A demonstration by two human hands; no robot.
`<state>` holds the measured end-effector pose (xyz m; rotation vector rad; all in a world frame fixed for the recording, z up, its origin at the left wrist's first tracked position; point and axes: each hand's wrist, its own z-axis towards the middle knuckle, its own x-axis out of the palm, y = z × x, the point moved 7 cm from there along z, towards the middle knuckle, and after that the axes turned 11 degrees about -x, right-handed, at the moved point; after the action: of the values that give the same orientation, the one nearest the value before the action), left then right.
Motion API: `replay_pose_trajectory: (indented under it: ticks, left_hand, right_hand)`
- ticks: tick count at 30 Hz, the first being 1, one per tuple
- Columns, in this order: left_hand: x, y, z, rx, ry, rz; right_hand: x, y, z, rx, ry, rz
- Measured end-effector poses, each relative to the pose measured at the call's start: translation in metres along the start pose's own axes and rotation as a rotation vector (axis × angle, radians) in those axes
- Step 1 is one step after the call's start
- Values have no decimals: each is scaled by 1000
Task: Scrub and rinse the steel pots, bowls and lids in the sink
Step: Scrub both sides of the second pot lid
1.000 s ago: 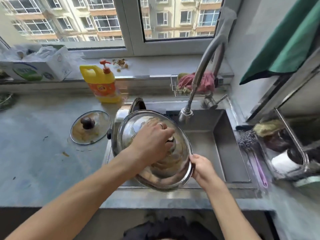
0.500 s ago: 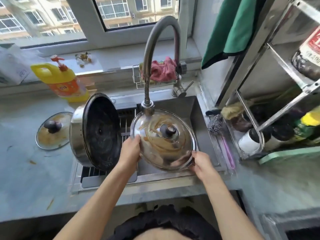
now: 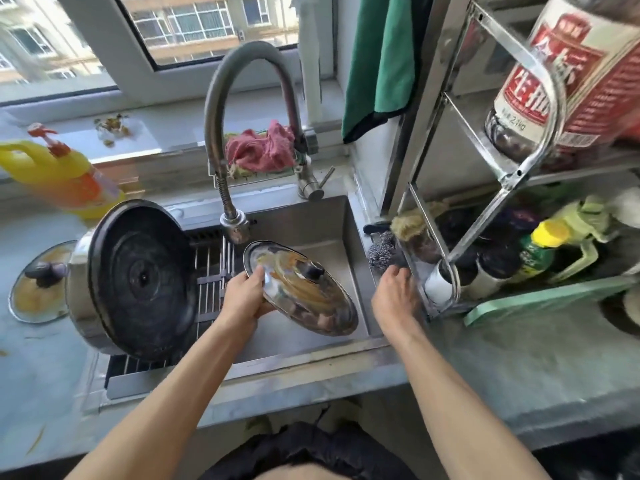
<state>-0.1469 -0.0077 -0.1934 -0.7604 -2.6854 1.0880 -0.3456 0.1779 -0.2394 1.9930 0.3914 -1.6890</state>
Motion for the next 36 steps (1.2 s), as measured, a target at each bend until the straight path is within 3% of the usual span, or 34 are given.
replay_pose_trajectory:
  ticks: [4,8,13,17,24,29,32,36]
  left_hand:
    - [-15,-21,1,43,-83,138]
    - [-51,-54,4,145,-137,395]
    - [-89,-102,-7,243,-256,627]
    - [-123,-156,-24,313,-335,718]
    - [-203,-250,-27,357,-308,267]
    - [-269,-277,18,380,-241,-183]
    - [-291,-274,47,336,-94,-425]
    - [-323,-295,67,397,-29,-705]
  right_hand:
    - [10,-6,5,-14,52,-3]
    - [10,7,-4,-85,106,215]
    - [-23,69,-23,-359,169,383]
    - [-74,131,-38,-594,19,529]
    - [-157,232,-39,-691,-186,724]
    - [-177,300,-19,-627,-159,726]
    - [-174,346,-6,-611,-118,659]
    - [-166,398,12,-587,-3,551]
